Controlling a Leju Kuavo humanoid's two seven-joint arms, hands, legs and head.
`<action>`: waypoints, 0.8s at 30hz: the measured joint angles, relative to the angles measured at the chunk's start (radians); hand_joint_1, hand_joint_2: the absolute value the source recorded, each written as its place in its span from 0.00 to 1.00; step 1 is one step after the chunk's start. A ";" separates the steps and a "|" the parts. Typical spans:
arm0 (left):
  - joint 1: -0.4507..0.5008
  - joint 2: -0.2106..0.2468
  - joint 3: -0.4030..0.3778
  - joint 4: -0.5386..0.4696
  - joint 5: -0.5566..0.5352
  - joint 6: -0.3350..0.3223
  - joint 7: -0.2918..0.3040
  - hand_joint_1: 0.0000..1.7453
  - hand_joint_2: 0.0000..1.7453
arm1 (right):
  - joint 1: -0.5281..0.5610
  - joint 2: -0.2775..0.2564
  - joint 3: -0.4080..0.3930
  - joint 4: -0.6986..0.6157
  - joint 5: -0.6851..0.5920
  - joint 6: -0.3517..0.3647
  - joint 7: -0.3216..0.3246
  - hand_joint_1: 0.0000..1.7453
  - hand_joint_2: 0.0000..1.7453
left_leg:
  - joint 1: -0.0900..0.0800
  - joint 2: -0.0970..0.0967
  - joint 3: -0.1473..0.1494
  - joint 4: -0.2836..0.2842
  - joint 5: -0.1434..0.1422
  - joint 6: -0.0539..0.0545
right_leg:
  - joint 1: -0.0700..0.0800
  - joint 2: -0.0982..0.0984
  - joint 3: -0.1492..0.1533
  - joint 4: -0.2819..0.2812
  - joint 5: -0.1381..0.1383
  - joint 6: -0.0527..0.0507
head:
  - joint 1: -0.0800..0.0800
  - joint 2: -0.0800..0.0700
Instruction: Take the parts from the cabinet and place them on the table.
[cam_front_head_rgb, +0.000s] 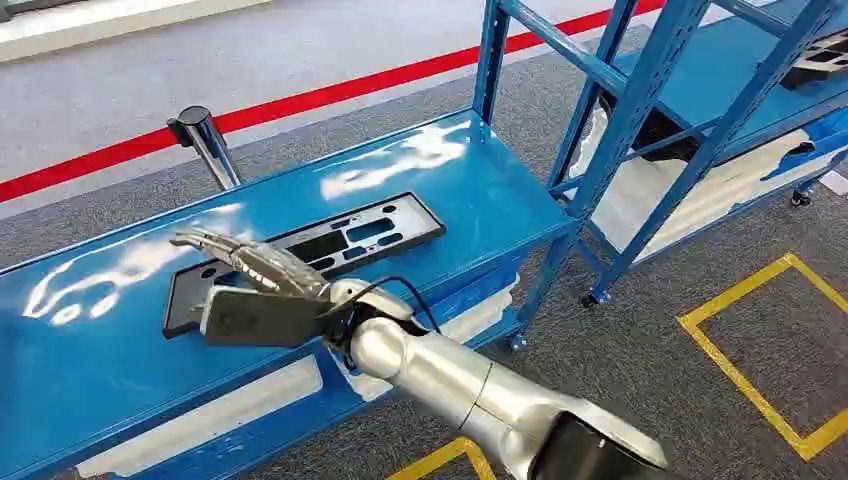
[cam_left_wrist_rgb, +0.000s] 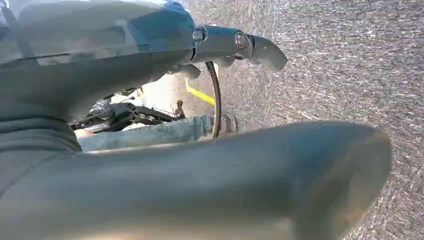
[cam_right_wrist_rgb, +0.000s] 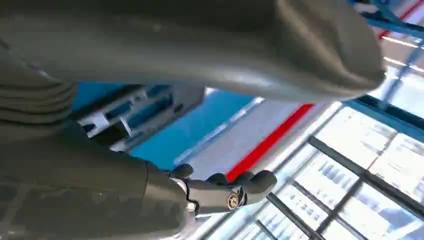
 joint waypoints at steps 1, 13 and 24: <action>0.002 0.006 -0.001 0.000 -0.001 -0.001 -0.009 0.00 0.00 | 0.003 0.000 0.015 0.022 -0.001 -0.015 0.000 0.00 0.00 | 0.000 0.000 0.000 0.000 0.000 0.000 | 0.000 0.000 0.000 0.000 0.000 0.000 | 0.000 0.000; 0.016 0.081 -0.015 0.000 -0.005 0.003 -0.058 0.00 0.00 | 0.011 0.001 0.131 0.214 0.080 -0.103 0.031 0.00 0.00 | 0.000 0.000 0.000 0.000 0.000 0.000 | 0.000 0.000 0.000 -0.001 0.000 0.000 | 0.000 0.000; 0.019 0.104 -0.040 0.000 -0.006 0.009 -0.068 0.00 0.00 | -0.008 0.009 0.039 0.253 -0.129 0.059 -0.018 0.00 0.00 | -0.003 0.000 0.006 -0.013 0.006 0.019 | -0.004 -0.002 0.010 -0.016 0.010 0.013 | -0.004 0.000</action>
